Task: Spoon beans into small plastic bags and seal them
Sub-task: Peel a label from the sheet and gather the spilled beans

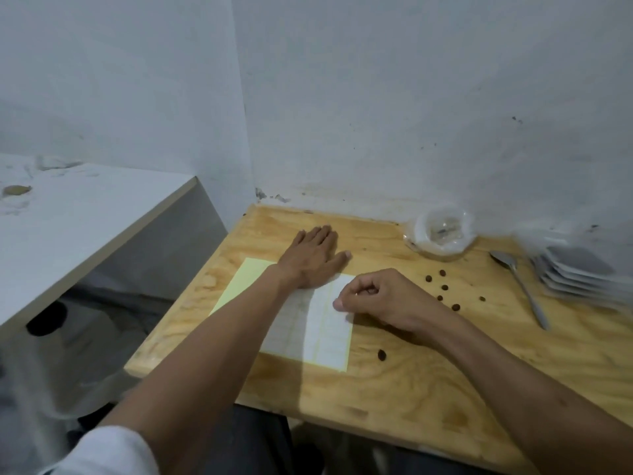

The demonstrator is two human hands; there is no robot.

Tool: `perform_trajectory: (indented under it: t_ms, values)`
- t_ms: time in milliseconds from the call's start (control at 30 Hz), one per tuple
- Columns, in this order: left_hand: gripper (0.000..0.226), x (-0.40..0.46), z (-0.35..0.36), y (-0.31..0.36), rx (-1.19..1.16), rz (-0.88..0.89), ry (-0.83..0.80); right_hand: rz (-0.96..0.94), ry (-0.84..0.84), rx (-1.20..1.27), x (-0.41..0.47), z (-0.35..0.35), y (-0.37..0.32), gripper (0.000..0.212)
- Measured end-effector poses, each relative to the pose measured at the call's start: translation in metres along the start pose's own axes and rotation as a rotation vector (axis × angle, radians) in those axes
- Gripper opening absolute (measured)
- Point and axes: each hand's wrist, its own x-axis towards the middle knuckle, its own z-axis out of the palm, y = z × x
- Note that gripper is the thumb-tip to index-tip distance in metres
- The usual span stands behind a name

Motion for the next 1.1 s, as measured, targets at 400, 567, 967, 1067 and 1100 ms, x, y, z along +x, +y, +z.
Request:
perform_trajectory:
  t_ms: [400,567,967,1067,1100]
  values:
    - [0.103,0.014,0.008,0.046,0.038,-0.173,0.002,-0.046,-0.007,-0.064,-0.053,-0.03,0.009,0.026]
    - [0.102,0.015,0.011,0.045,0.064,-0.166,-0.008,-0.012,-0.103,-0.23,-0.057,-0.022,0.015,0.029]
    - [0.097,0.023,0.007,0.068,0.058,-0.181,0.056,0.239,0.347,0.93,-0.04,-0.082,0.041,0.014]
    - [0.094,0.033,0.01,0.086,-0.009,-0.171,0.029,0.249,0.634,0.399,-0.042,-0.099,0.044,0.016]
    - [0.092,0.036,0.012,0.091,-0.014,-0.174,0.016,0.228,0.694,0.197,-0.042,-0.102,0.046,0.015]
